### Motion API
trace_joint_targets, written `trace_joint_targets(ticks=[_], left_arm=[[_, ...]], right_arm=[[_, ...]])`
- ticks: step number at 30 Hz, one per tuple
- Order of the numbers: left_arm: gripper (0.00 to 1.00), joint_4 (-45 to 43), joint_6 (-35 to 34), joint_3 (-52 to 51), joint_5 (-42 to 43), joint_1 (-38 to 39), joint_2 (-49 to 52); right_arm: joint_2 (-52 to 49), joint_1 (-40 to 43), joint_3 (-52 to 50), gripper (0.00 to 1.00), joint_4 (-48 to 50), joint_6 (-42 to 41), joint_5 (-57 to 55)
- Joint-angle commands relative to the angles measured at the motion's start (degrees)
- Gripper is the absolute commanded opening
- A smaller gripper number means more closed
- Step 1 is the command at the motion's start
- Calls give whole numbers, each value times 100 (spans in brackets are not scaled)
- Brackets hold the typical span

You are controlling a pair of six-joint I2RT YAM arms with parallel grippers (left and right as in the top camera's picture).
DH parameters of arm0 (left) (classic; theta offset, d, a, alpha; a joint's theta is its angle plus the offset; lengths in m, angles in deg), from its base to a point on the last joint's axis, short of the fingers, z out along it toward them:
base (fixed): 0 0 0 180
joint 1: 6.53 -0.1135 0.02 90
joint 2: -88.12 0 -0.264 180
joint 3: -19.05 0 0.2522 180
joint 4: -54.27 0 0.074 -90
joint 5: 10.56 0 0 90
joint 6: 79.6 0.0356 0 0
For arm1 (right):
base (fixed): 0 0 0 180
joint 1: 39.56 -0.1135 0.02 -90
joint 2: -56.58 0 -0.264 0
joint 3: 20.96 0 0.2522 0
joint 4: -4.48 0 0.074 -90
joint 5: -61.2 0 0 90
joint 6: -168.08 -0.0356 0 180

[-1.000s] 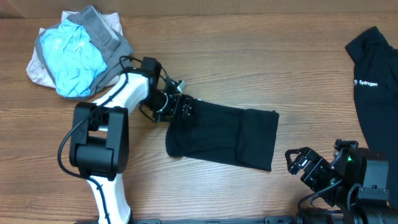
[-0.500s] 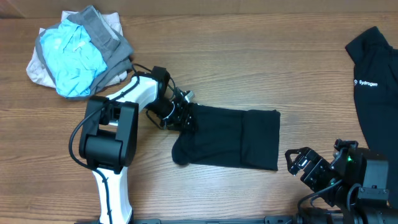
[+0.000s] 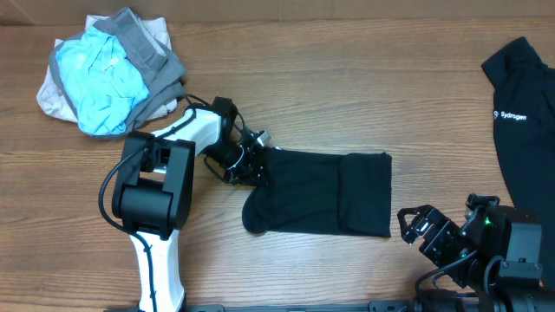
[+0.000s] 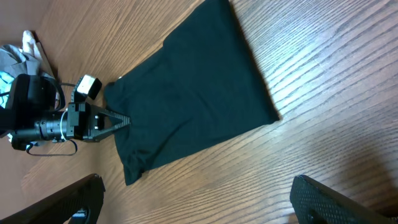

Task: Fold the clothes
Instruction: 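Grasp the shirt's left end with the left gripper and fold it rightward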

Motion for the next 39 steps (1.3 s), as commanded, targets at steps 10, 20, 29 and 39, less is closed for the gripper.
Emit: trace_joint_targets(ticks=[10,20,29,39], left_arm=[[4,501,-533,-177,-3121,-745,669],[4,1412,-1220,367,-3928,-1884,111],[4,2061,-1561,955,-4122,-1703,-1003],[4,2551,-1674,1397,-3956,-599,-1932]], right_arm=[[31,2,39,100,24,-4,24],[31,2,39,100,26,-4,24],[31,2,39,100,24,-4,24],[31,2,39,100,24,-4,24]])
